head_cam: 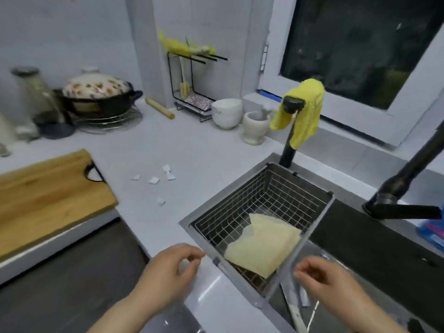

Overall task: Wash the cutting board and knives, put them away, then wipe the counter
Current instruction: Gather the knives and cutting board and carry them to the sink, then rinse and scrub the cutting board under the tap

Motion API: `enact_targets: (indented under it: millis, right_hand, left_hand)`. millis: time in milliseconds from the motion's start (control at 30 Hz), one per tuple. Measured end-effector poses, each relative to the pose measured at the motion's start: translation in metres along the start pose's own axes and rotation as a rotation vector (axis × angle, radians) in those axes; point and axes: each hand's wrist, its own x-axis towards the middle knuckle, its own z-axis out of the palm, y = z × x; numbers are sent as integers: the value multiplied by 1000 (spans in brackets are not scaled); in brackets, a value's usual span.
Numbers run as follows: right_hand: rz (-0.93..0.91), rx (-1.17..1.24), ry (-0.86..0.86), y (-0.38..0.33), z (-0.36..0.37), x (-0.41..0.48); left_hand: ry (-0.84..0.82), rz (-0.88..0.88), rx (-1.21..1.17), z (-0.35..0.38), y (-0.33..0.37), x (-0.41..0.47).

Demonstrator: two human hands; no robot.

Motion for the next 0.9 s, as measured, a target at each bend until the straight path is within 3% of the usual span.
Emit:
enact_targets:
  millis: [367, 500, 633, 767, 900]
  right_hand:
    - [-275, -246, -243, -173, 154, 127]
    - [-292, -253, -289, -232, 215, 174]
    - [-305, -250, -244, -274, 265, 213]
    - [-254, -300, -148, -302, 297, 238]
    - [-180, -403, -109, -325, 316, 263]
  left_hand:
    - [329, -271, 90, -164, -144, -54]
    - [444, -405, 116, -219, -193, -86]
    - [619, -556, 182, -260, -236, -106]
    - [664, -834, 230, -284, -265, -114]
    - [716, -959, 142, -293, -274, -118]
